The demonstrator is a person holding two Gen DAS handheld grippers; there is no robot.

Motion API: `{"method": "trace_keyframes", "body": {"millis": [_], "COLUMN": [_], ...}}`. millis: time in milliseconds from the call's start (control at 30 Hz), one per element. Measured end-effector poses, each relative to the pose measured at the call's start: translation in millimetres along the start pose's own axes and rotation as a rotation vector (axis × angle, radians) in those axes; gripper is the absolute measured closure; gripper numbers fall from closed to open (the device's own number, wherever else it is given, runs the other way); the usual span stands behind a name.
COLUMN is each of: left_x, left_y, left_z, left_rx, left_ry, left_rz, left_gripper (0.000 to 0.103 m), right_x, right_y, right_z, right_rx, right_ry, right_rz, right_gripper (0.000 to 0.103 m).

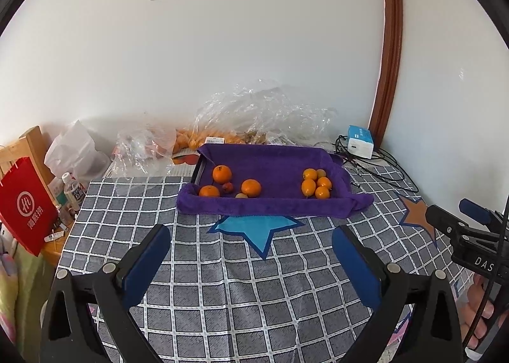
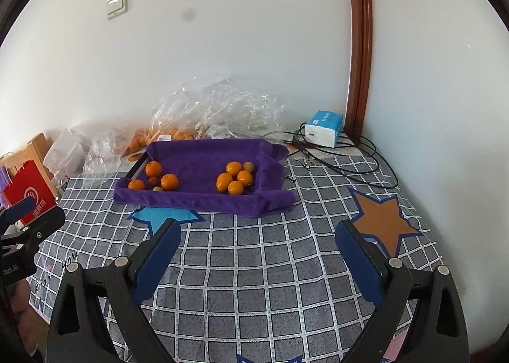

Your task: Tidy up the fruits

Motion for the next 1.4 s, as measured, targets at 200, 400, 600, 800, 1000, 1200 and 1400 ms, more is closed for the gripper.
{"method": "trace_keyframes", "body": {"millis": [200, 400, 600, 800, 1000, 1200, 1400], "left_x": [1.6, 2.6, 2.0, 0.0, -0.6, -3.2, -4.5], "left_y": [-0.1, -0.7, -1.0, -1.2, -1.3, -1.0, 0.0], "left_z": [-0.2, -1.1, -2.0, -2.9, -2.6, -2.2, -1.4], "left_rx": [-0.002, -0.008, -0.010, -0.013, -0.015, -0.014, -0.011], "left_ry": [0.000, -0.002, -0.001, -0.003, -0.002, 0.000, 0.000], "left_rz": [-0.001, 0.000, 0.001, 0.005, 0.009, 0.014, 0.015], "left_gripper": [0.001, 0.001, 0.001, 0.001, 0.001, 0.001, 0.001], "right_x": [1.2, 0.1, -1.2, -2.6, -4.7, -5.8, -5.3], "right_y": [-0.5, -1.9, -1.8, -3.4, -5.0, -4.6, -3.6], "right_z": [2.2, 2.6, 3.6, 3.8, 3.4, 5.4, 6.6], "right_rx": [0.004, 0.005, 0.007, 0.008, 0.006, 0.010, 0.013], "right_ry": [-0.003, -0.006, -0.005, -0.004, -0.005, -0.006, -0.006], "right_rz": [0.002, 0.010, 0.015, 0.013, 0.020, 0.024, 0.024], "right_gripper": [0.006, 0.006, 0.006, 0.006, 0.006, 0.006, 0.006]}}
Point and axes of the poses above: each gripper's, at about its wrist camera, not at the fingertips, and z roughly against the way its jaws point, x to its right, y to its top, the point moved 5 cm from there along -z, roughly the way its jaws point, and after that the axes turned 13 degrees about -x, right-handed, at the moved point
